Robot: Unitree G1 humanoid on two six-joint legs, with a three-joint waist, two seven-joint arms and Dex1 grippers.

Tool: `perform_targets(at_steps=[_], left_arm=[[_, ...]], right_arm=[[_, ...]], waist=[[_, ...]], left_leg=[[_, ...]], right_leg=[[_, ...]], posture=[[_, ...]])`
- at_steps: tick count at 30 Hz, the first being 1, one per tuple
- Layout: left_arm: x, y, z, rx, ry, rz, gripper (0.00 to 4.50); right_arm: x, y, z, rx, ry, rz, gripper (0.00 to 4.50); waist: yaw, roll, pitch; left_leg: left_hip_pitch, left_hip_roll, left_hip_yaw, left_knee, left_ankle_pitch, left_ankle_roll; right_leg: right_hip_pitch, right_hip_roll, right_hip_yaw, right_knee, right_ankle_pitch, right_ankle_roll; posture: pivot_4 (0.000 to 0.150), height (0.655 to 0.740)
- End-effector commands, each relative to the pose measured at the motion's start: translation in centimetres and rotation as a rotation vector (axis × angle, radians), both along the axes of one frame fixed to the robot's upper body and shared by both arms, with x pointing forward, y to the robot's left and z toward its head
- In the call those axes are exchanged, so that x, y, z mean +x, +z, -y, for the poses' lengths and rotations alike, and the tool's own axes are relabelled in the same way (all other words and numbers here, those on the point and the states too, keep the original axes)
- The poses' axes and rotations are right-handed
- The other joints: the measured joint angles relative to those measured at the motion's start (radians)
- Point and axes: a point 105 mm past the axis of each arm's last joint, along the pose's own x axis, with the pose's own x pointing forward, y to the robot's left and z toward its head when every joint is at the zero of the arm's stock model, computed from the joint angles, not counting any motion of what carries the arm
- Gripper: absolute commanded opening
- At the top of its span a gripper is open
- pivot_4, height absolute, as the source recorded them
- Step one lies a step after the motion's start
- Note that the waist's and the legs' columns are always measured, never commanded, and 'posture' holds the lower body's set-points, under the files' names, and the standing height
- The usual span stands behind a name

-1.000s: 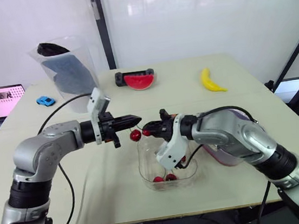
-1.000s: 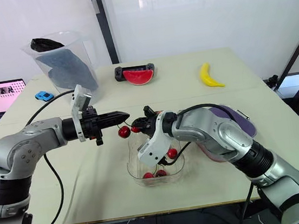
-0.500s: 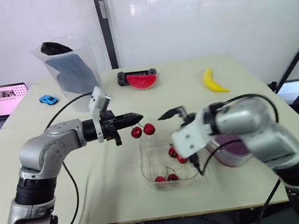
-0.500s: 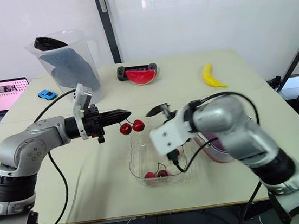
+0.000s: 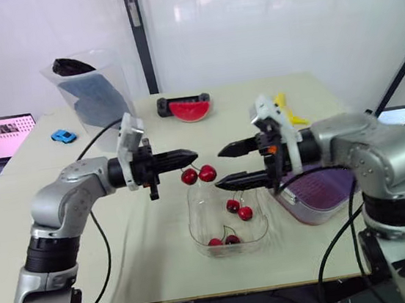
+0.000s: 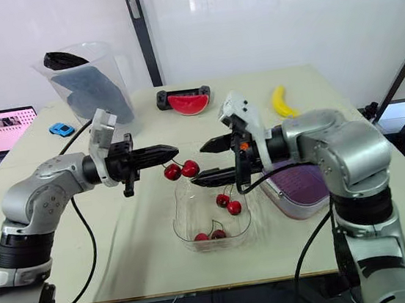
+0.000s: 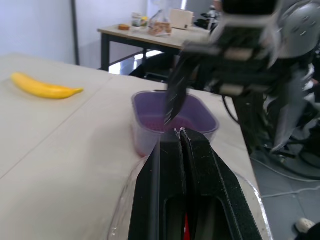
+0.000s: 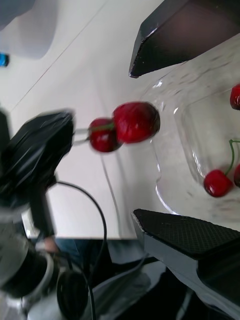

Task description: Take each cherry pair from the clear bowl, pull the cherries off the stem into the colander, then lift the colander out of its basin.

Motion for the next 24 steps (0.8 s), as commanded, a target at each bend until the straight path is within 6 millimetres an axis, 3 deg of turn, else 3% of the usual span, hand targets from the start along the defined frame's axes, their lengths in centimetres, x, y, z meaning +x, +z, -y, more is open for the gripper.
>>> perform_targets(at_steps=[1, 5, 9, 21, 24], left_arm=[[-0.4, 1.3, 0.3, -0.01, -0.025, 0.054, 0.0], [-0.4, 1.6, 0.6, -0.021, -0.03, 0.053, 0.0], [-0.2, 1.6, 0.8, -0.025, -0.028, 0.051, 0.0], [-0.1, 1.8, 1.2, -0.033, -0.053, 0.051, 0.0], [0.1, 1.8, 1.2, -0.038, -0.045, 0.054, 0.0]], right_arm=[[0.2, 1.4, -0.7, 0.057, 0.004, 0.081, 4.48], [0.0, 1.0, -1.4, 0.087, 0.02, 0.052, 4.48], [-0.3, 0.8, -1.6, 0.097, 0.028, 0.038, 2.69], [0.3, 0.3, -1.5, 0.081, -0.006, 0.049, 2.69], [0.4, 0.3, -1.5, 0.083, -0.007, 0.046, 1.79]], waist=[[-0.003, 0.0, 0.0], [-0.004, 0.0, 0.0], [-0.002, 0.0, 0.0], [-0.003, 0.0, 0.0], [-0.003, 0.0, 0.0]], left_leg=[[0.0, 0.0, 0.0, 0.0, 0.0, 0.0], [0.0, 0.0, -0.001, 0.0, 0.0, 0.0], [0.0, 0.0, -0.001, 0.0, 0.0, 0.0], [0.0, 0.0, -0.001, 0.0, 0.0, 0.0], [0.0, 0.0, -0.001, 0.0, 0.0, 0.0]], right_leg=[[0.0, 0.0, 0.0, 0.0, 0.0, 0.0], [-0.001, 0.0, 0.0, 0.001, 0.0, 0.0], [0.0, 0.0, 0.0, 0.001, 0.0, 0.0], [-0.001, 0.0, 0.0, 0.0, 0.0, 0.0], [-0.001, 0.0, 0.0, 0.0, 0.0, 0.0]], posture=[[0.15, 0.74], [0.15, 0.74], [0.15, 0.74], [0.15, 0.74], [0.15, 0.74]])
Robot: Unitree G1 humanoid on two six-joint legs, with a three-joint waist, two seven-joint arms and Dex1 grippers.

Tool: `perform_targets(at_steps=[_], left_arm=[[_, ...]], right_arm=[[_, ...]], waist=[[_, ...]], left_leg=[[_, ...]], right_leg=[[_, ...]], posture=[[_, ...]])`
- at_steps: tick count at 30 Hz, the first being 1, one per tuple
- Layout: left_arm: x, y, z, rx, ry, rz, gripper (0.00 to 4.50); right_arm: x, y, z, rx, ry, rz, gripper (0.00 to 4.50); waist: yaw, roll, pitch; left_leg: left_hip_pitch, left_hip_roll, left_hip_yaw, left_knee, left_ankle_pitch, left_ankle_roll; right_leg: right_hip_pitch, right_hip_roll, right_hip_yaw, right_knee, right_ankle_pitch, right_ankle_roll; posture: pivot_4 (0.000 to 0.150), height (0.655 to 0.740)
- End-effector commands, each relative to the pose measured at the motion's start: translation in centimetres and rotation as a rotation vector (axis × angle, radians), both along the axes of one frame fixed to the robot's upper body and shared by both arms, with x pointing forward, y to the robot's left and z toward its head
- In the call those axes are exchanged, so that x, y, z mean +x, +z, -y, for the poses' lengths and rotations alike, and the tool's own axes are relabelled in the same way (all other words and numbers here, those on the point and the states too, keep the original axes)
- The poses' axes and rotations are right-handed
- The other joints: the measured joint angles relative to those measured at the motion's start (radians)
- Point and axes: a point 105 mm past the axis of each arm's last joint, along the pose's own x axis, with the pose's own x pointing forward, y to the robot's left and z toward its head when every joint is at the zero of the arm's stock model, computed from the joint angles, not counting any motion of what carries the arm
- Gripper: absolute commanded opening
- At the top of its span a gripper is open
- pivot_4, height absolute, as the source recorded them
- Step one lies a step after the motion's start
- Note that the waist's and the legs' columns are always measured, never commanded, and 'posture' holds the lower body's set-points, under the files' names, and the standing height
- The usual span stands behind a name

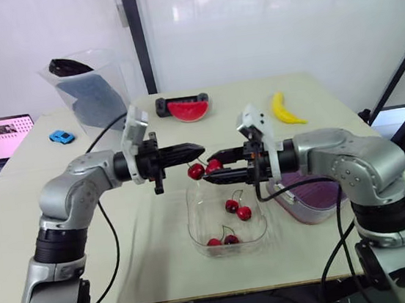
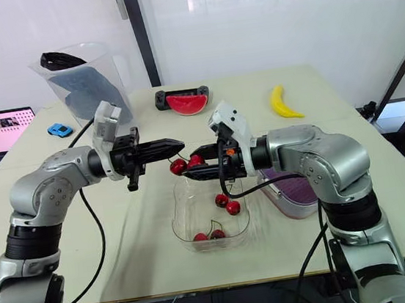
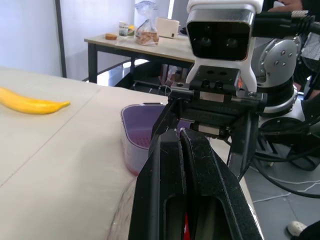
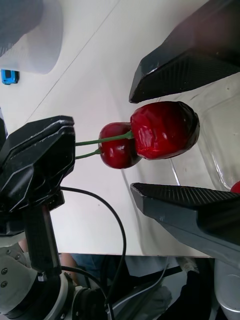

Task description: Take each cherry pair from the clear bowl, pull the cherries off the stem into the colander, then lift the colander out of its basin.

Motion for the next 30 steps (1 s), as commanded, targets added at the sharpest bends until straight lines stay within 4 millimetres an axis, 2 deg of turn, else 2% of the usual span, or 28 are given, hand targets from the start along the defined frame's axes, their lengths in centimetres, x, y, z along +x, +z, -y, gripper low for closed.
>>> perform_targets(at_steps=[1, 13, 21, 27, 30], left_arm=[[-0.3, 1.0, 0.3, -0.01, -0.011, 0.052, 0.0], [-0.4, 0.8, 0.4, -0.01, -0.01, 0.052, 0.0], [-0.6, 0.3, -0.5, -0.019, 0.032, 0.041, 0.0], [-0.7, 0.3, -0.4, -0.034, 0.05, 0.042, 0.0], [-0.9, 0.0, -0.4, -0.042, 0.063, 0.037, 0.0]], right_arm=[[-0.3, 0.6, 0.0, 0.004, 0.014, 0.037, 1.37], [-0.4, -0.1, 1.1, -0.038, 0.016, 0.019, 1.37], [-0.7, -1.5, 5.1, -0.074, -0.058, -0.049, 1.37], [-0.7, -0.6, 8.6, -0.083, -0.138, -0.044, 1.37], [1.0, 0.6, 13.0, -0.176, -0.303, 0.038, 1.37]], waist=[[0.0, 0.0, 0.0], [0.001, 0.0, 0.0], [0.003, 0.0, 0.0], [0.006, 0.0, 0.0], [0.009, 0.0, 0.0]], left_leg=[[0.0, 0.0, 0.0, 0.0, 0.0, 0.0], [0.0, 0.0, 0.0, 0.0, 0.0, 0.0], [0.0, 0.0, 0.0, 0.0, 0.0, 0.001], [0.0, 0.0, 0.001, 0.0, 0.0, 0.001], [0.0, 0.0, 0.002, 0.001, -0.001, 0.001]], right_leg=[[0.0, 0.0, 0.0, 0.0, 0.0, 0.0], [0.0, 0.0, 0.0, 0.0, 0.0, 0.0], [0.001, 0.0, 0.0, -0.001, 0.0, 0.0], [0.001, 0.0, 0.0, -0.001, 0.0, 0.0], [0.001, 0.0, 0.0, -0.002, 0.0, 0.0]], posture=[[0.15, 0.74], [0.15, 0.74], [0.15, 0.74], [0.15, 0.74], [0.15, 0.74]])
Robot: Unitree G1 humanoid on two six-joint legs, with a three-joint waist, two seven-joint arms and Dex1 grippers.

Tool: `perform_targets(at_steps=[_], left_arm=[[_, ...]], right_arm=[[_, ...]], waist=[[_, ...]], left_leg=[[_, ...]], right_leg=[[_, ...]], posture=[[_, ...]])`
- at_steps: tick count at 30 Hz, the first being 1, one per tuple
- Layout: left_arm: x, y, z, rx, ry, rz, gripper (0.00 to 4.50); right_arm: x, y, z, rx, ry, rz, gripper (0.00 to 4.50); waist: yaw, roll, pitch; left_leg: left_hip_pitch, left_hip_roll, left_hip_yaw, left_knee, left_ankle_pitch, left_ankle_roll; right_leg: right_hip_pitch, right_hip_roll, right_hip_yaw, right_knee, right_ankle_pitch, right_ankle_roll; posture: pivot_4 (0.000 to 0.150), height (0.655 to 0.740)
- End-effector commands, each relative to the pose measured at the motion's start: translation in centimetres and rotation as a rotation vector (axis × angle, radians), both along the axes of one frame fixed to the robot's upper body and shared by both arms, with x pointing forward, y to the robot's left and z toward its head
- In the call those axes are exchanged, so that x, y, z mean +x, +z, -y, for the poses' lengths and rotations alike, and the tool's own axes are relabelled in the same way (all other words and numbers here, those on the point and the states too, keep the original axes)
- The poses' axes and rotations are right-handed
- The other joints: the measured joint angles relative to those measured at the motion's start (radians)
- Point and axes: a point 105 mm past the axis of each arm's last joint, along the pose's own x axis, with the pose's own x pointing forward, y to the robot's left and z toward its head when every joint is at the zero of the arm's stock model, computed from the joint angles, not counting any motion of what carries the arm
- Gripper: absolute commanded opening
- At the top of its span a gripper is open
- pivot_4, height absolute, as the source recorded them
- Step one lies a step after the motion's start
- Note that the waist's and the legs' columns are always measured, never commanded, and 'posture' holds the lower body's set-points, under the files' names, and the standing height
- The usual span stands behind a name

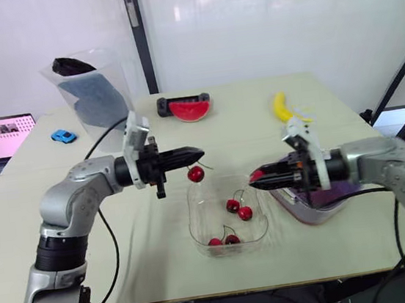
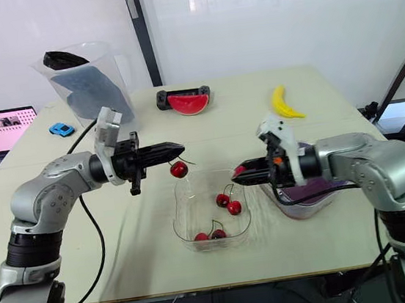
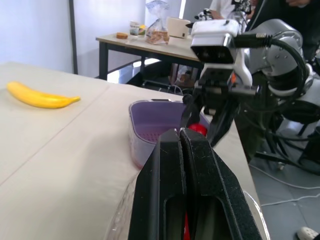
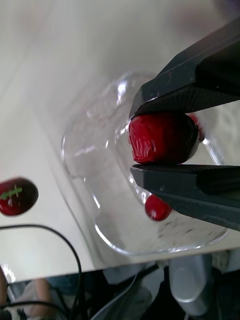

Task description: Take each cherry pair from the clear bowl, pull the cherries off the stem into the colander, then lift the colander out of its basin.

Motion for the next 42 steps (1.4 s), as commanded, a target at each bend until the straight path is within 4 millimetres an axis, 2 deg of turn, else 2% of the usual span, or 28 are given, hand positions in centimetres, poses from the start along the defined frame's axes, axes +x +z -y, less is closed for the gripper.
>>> perform_targets(at_steps=[1, 3, 5, 9, 13, 17, 20, 21, 23, 27, 28, 32, 37, 39, 42], left_arm=[[-0.7, 0.7, -0.2, -0.039, 0.015, 0.039, 0.0], [-0.8, 0.4, 0.2, -0.044, 0.021, 0.039, 0.0], [-0.9, 0.3, 0.5, -0.048, 0.021, 0.038, 0.0], [-1.0, 0.3, 1.2, -0.069, 0.025, 0.041, 0.0], [-1.2, 0.3, 1.7, -0.08, 0.021, 0.04, 0.0], [-1.4, 0.3, 1.8, -0.078, 0.017, 0.039, 0.0], [-1.4, 0.6, 1.8, -0.093, 0.026, 0.043, 0.0], [-1.4, 0.9, 1.7, -0.108, 0.025, 0.048, 0.0], [-1.5, 1.4, 1.7, -0.138, 0.016, 0.056, 0.0], [-1.4, 2.0, 1.6, -0.153, 0.017, 0.053, 0.0], [-1.3, 2.0, 1.6, -0.155, 0.016, 0.052, 0.0], [-1.2, 2.3, 1.8, -0.179, -0.002, 0.037, 0.0], [-1.3, 1.9, 2.1, -0.171, -0.019, 0.025, 0.0], [-1.3, 1.9, 2.2, -0.167, -0.021, 0.025, 0.0], [-1.3, 1.9, 2.2, -0.165, -0.023, 0.025, 0.0]], right_arm=[[1.8, 2.3, 5.0, -0.096, -0.174, 0.121, 1.37], [2.7, 2.0, 7.2, -0.178, -0.248, 0.128, 1.37], [3.2, 0.3, 8.7, -0.314, -0.256, 0.129, 1.37], [4.3, -2.2, 9.1, -0.387, -0.235, 0.115, 1.37], [4.9, -3.6, 9.2, -0.413, -0.224, 0.104, 1.37], [5.1, -3.9, 9.1, -0.406, -0.223, 0.093, 2.64], [4.8, -1.7, 8.3, -0.269, -0.218, 0.091, 4.16], [4.5, -1.1, 8.3, -0.246, -0.21, 0.091, 4.48], [3.9, -0.1, 8.4, -0.22, -0.192, 0.086, 4.48], [2.0, 5.4, 6.1, 0.061, -0.099, 0.099, 4.48], [1.7, 5.9, 5.5, 0.102, -0.075, 0.098, 4.48], [0.4, 5.3, 0.8, 0.16, 0.061, 0.089, 4.48], [-0.8, 3.0, -5.4, 0.248, 0.182, 0.055, 4.48], [-0.8, 2.7, -6.8, 0.283, 0.184, 0.057, 4.48], [-0.8, 2.5, -7.7, 0.298, 0.181, 0.06, 4.48]], waist=[[0.002, 0.0, 0.0], [0.002, 0.0, 0.0], [0.0, 0.0, 0.0], [-0.007, 0.0, 0.0], [-0.006, 0.0, 0.0], [0.0, 0.0, 0.0], [0.001, 0.0, 0.0], [0.001, 0.0, 0.0], [0.002, 0.0, 0.0], [0.004, 0.0, 0.0], [0.003, 0.0, 0.0], [0.004, -0.001, 0.0], [0.005, -0.001, 0.0], [0.005, -0.001, 0.0], [0.015, -0.001, 0.0]], left_leg=[[0.0, 0.0, 0.0, 0.0, 0.0, 0.0], [0.0, 0.0, 0.001, 0.001, 0.0, 0.001], [0.0, 0.001, 0.002, 0.0, 0.0, 0.001], [0.0, 0.001, 0.002, 0.0, 0.0, 0.001], [0.0, 0.001, 0.002, 0.0, 0.0, 0.0], [0.0, 0.001, 0.001, 0.001, 0.0, 0.0], [0.0, 0.001, 0.001, 0.001, 0.0, 0.0], [0.0, 0.001, 0.001, 0.001, 0.0, 0.0], [0.0, 0.001, 0.001, 0.001, 0.0, 0.0], [0.0, 0.001, 0.001, 0.001, 0.0, 0.0], [0.0, 0.001, 0.001, 0.001, 0.0, 0.0], [0.0, 0.001, 0.0, 0.001, 0.0, 0.001], [0.0, 0.001, 0.0, 0.001, 0.0, 0.001], [-0.001, 0.001, 0.0, 0.002, 0.0, 0.0], [-0.001, 0.001, -0.001, 0.002, 0.002, -0.003]], right_leg=[[0.0, 0.0, 0.0, 0.0, 0.0, 0.0], [0.001, 0.0, 0.0, 0.0, 0.0, 0.0], [0.0, 0.0, 0.0, 0.0, 0.0, 0.0], [0.0, 0.0, 0.001, 0.0, 0.0, 0.0], [0.0, 0.0, 0.001, 0.0, 0.0, 0.0], [0.0, 0.0, 0.001, 0.0, 0.0, 0.0], [0.0, 0.0, 0.001, -0.001, 0.0, 0.0], [0.0, 0.0, 0.001, -0.001, 0.0, 0.0], [0.0, 0.0, 0.001, -0.001, 0.0, 0.0], [0.0, 0.0, 0.001, -0.001, 0.0, 0.0], [0.0, 0.0, 0.001, -0.001, 0.0, 0.0], [0.001, 0.001, 0.0, -0.001, 0.0, 0.0], [0.001, 0.0, 0.0, 0.0, 0.0, 0.0], [0.0, 0.0, 0.0, 0.0, 0.0, 0.0], [0.0, 0.0, 0.0, 0.0, 0.0, 0.0]], posture=[[0.15, 0.74], [0.15, 0.74], [0.15, 0.74], [0.15, 0.74], [0.15, 0.74], [0.15, 0.74], [0.15, 0.74], [0.15, 0.74], [0.15, 0.74], [0.15, 0.74], [0.15, 0.74], [0.15, 0.74], [0.15, 0.74], [0.15, 0.74], [0.15, 0.74]])
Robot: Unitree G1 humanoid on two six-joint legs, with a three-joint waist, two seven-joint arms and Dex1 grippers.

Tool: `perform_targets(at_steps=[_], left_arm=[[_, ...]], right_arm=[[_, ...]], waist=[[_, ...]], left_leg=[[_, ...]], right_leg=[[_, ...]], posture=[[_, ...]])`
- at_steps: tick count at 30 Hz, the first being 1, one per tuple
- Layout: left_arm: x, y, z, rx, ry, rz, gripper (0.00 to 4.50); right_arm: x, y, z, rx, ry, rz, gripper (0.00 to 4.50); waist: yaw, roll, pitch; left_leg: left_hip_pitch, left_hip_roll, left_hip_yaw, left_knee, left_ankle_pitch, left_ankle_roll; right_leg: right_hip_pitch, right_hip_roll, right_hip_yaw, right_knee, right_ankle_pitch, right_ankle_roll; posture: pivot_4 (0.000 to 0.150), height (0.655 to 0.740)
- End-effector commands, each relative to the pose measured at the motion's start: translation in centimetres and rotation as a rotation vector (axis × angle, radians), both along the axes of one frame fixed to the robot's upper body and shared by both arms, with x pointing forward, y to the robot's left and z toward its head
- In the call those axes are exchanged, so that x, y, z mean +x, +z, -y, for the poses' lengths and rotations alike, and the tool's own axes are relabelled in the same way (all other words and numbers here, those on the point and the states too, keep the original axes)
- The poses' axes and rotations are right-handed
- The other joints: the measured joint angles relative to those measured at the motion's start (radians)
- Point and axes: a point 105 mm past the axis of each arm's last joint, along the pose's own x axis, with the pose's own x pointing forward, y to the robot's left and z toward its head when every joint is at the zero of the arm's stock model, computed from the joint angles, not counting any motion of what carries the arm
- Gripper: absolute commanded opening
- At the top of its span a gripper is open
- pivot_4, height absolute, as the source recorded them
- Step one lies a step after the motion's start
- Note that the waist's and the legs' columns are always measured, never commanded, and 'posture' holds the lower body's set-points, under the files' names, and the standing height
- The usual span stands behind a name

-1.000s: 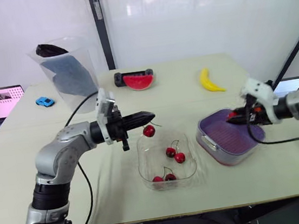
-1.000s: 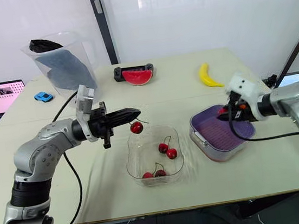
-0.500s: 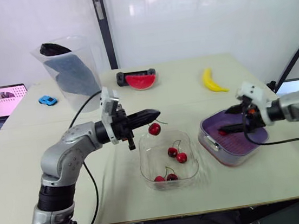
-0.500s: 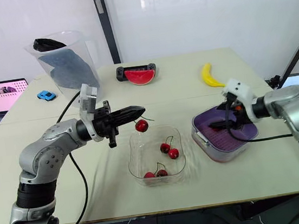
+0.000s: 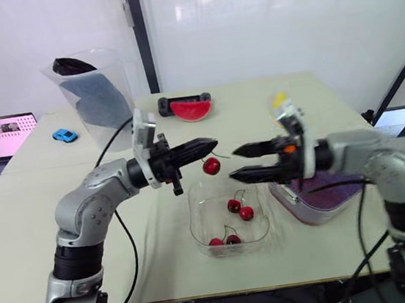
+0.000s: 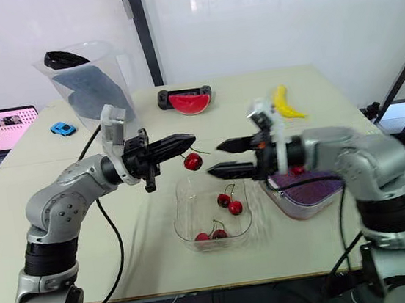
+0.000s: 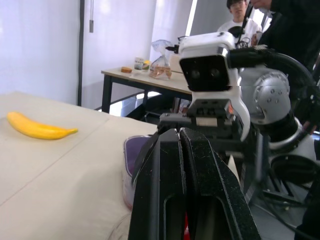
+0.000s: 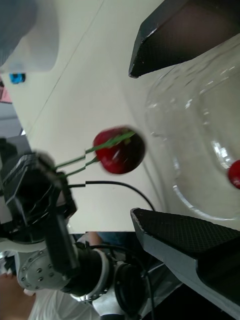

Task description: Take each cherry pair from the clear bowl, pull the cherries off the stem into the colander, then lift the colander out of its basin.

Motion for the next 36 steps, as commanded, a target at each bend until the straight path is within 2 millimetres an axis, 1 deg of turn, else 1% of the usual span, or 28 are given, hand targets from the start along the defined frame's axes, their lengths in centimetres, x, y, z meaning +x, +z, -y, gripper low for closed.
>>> perform_targets(at_steps=[1, 7, 10, 11, 12, 14, 21, 25, 29, 36], left_arm=[[-0.5, 0.8, 0.1, -0.006, -0.017, 0.033, 0.0], [-0.6, 0.5, 0.1, 0.003, -0.019, 0.029, 0.0], [-0.6, 0.4, 0.2, 0.012, -0.021, 0.024, 0.0], [-0.6, 0.3, 0.2, 0.017, -0.021, 0.023, 0.0], [-0.6, 0.2, 0.2, 0.019, -0.02, 0.023, 0.0], [-0.6, 0.2, 0.2, 0.02, -0.019, 0.023, 0.0], [-0.5, 0.1, 0.2, 0.036, -0.02, 0.028, 0.0], [-0.2, 0.3, 0.0, 0.043, -0.01, 0.036, 0.0], [-0.1, 0.3, -0.1, 0.041, -0.008, 0.037, 0.0], [0.0, 0.4, -0.1, 0.04, 0.001, 0.043, 0.0]], right_arm=[[-0.4, 0.9, -0.5, 0.021, -0.002, 0.049, 4.48], [-0.5, 0.2, -2.5, 0.022, 0.019, 0.047, 4.48], [-0.3, 0.1, -2.8, 0.021, 0.009, 0.048, 3.64], [-0.3, 0.1, -2.9, 0.023, 0.006, 0.049, 3.2], [-0.3, 0.0, -2.9, 0.022, 0.005, 0.051, 2.67], [-0.3, 0.0, -3.0, 0.018, 0.002, 0.055, 1.83], [-0.1, 0.0, -2.8, 0.026, -0.016, 0.061, 1.83], [-0.1, -0.1, -2.7, 0.021, -0.018, 0.055, 0.84], [-0.2, -0.3, -2.8, 0.013, -0.018, 0.051, 0.84], [-0.3, -1.3, -2.4, -0.019, -0.021, 0.033, 0.84]], waist=[[0.005, 0.0, 0.0], [0.001, 0.0, 0.0], [0.002, 0.0, 0.0], [0.002, 0.0, 0.0], [0.002, 0.0, 0.0], [0.002, 0.0, 0.0], [0.002, 0.0, 0.0], [0.002, 0.0, 0.0], [0.002, 0.0, 0.0], [0.002, 0.0, 0.0]], left_leg=[[0.0, 0.0, 0.0, 0.0, 0.0, 0.0], [0.0, 0.0, 0.0, 0.0, 0.0, 0.001], [0.0, 0.0, 0.0, 0.0, -0.001, 0.002], [0.0, 0.0, 0.0, 0.0, -0.001, 0.002], [0.0, 0.0, 0.0, 0.0, -0.001, 0.002], [0.0, 0.0, 0.0, 0.0, -0.001, 0.003], [0.0, 0.0, 0.0, 0.0, -0.002, 0.003], [0.0, 0.0, 0.0, 0.0, -0.002, 0.003], [0.0, 0.0, 0.0, 0.0, -0.002, 0.003], [0.0, -0.001, 0.0, 0.0, -0.002, 0.003]], right_leg=[[0.0, 0.0, 0.0, 0.0, 0.0, 0.0], [-0.001, 0.0, 0.0, 0.0, 0.0, 0.0], [-0.001, 0.0, 0.0, 0.0, 0.0, 0.0], [-0.001, 0.0, 0.0, 0.0, 0.0, 0.0], [-0.001, 0.0, 0.0, 0.0, 0.0, 0.0], [-0.001, 0.0, 0.0, 0.0, 0.0, 0.0], [-0.001, 0.001, 0.0, 0.0, 0.0, 0.0], [-0.001, 0.0, 0.0, 0.0, 0.0, 0.0], [-0.001, 0.0, 0.0, 0.0, 0.0, 0.0], [-0.001, 0.0, 0.0, 0.0, 0.0, 0.0]], posture=[[0.15, 0.74], [0.15, 0.74], [0.15, 0.74], [0.15, 0.74], [0.15, 0.74], [0.15, 0.74], [0.15, 0.74], [0.15, 0.74], [0.15, 0.74], [0.15, 0.74]])
